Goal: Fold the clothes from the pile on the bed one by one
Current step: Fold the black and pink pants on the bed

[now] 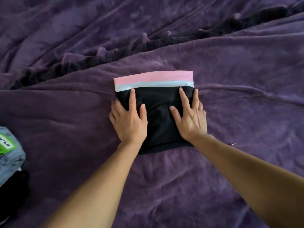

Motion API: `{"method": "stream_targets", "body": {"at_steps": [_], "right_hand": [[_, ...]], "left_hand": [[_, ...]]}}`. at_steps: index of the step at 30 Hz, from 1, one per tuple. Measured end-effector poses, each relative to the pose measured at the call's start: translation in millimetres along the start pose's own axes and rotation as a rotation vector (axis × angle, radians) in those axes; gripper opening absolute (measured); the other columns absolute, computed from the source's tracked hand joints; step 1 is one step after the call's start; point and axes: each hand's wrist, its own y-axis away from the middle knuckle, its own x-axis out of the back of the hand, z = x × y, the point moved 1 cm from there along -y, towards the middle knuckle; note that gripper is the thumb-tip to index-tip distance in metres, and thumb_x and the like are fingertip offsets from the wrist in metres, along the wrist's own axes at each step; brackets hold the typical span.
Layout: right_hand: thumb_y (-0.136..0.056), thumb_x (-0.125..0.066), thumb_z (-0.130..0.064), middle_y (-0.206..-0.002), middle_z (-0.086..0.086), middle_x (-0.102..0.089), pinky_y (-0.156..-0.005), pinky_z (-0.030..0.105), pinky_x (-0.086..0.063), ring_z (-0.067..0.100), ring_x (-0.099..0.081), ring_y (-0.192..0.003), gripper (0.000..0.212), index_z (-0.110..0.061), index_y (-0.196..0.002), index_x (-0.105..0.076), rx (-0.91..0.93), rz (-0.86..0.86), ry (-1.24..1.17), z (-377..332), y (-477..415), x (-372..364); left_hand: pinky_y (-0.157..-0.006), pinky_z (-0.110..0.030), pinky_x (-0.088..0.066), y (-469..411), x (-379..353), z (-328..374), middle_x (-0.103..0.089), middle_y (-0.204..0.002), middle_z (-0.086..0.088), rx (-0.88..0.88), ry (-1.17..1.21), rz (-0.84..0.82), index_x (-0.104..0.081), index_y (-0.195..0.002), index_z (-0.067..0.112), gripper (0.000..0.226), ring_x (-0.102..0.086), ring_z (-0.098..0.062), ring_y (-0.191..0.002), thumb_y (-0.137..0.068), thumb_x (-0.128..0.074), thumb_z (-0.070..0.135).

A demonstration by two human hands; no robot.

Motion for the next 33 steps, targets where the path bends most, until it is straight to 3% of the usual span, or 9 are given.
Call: {"method": "stream_targets", "body": {"at_steps": [3, 6, 12, 17, 25, 33], "right_hand": [[-0.093, -0.044, -0.057, -0.159, 0.008, -0.011, -0.096, 0.046, -0.043, 0.034, -0.038, -0.132, 0.067, -0.041, -0.150, -0.014, -0.081, -0.011, -0.162, -5, 6, 9], [-0.092, -0.048, -0.056, -0.148, 0.006, -0.030, -0.084, 0.041, -0.047, 0.036, -0.057, -0.108, 0.066, -0.041, -0.149, -0.018, -0.149, -0.052, -0.213, -11, 18, 26], [-0.093, -0.046, -0.056, -0.127, 0.001, -0.042, -0.080, 0.037, -0.045, 0.031, -0.060, -0.101, 0.062, -0.039, -0.148, -0.023, -0.172, -0.097, -0.141, 26, 85, 86], [-0.093, -0.045, -0.057, -0.130, -0.001, -0.041, -0.078, 0.036, -0.046, 0.030, -0.061, -0.099, 0.062, -0.039, -0.148, -0.023, -0.210, -0.070, -0.101, 114, 149, 144], [-0.092, -0.044, -0.061, -0.134, -0.002, -0.041, -0.079, 0.036, -0.049, 0.027, -0.061, -0.104, 0.064, -0.040, -0.148, -0.023, -0.263, 0.012, -0.107, 291, 230, 249], [-0.091, -0.046, -0.061, -0.133, -0.002, -0.042, -0.083, 0.038, -0.048, 0.030, -0.060, -0.104, 0.064, -0.041, -0.148, -0.024, -0.289, 0.092, -0.086, 407, 252, 355]], "left_hand": [[-0.077, -0.046, -0.042, -6, 19, 7, -0.051, -0.105, -0.021, 0.001, 0.104, 0.013, -0.047, -0.137, 0.028, 0.043, -0.053, -0.040, -0.090, -0.095, -0.049, 0.034], [-0.064, -0.040, -0.042, 0, 45, 18, -0.047, -0.112, -0.017, -0.012, 0.178, -0.070, -0.048, -0.136, 0.026, 0.039, -0.056, -0.041, -0.075, -0.098, -0.047, 0.027], [-0.062, -0.041, -0.047, 66, 92, 59, -0.048, -0.122, -0.018, -0.102, 0.154, -0.130, -0.053, -0.132, 0.023, 0.036, -0.059, -0.044, -0.072, -0.096, -0.051, 0.025], [-0.061, -0.041, -0.049, 151, 101, 140, -0.050, -0.121, -0.020, -0.107, 0.192, -0.209, -0.055, -0.131, 0.022, 0.036, -0.060, -0.043, -0.068, -0.095, -0.054, 0.024], [-0.080, -0.037, -0.048, 279, 107, 312, -0.037, -0.146, -0.011, -0.109, 0.236, -0.286, -0.045, -0.139, 0.032, 0.041, -0.062, -0.037, -0.096, -0.098, -0.045, 0.032], [-0.084, -0.038, -0.048, 339, 117, 452, -0.041, -0.141, -0.012, -0.166, 0.370, -0.285, -0.045, -0.139, 0.031, 0.042, -0.058, -0.032, -0.108, -0.097, -0.048, 0.032]]}}
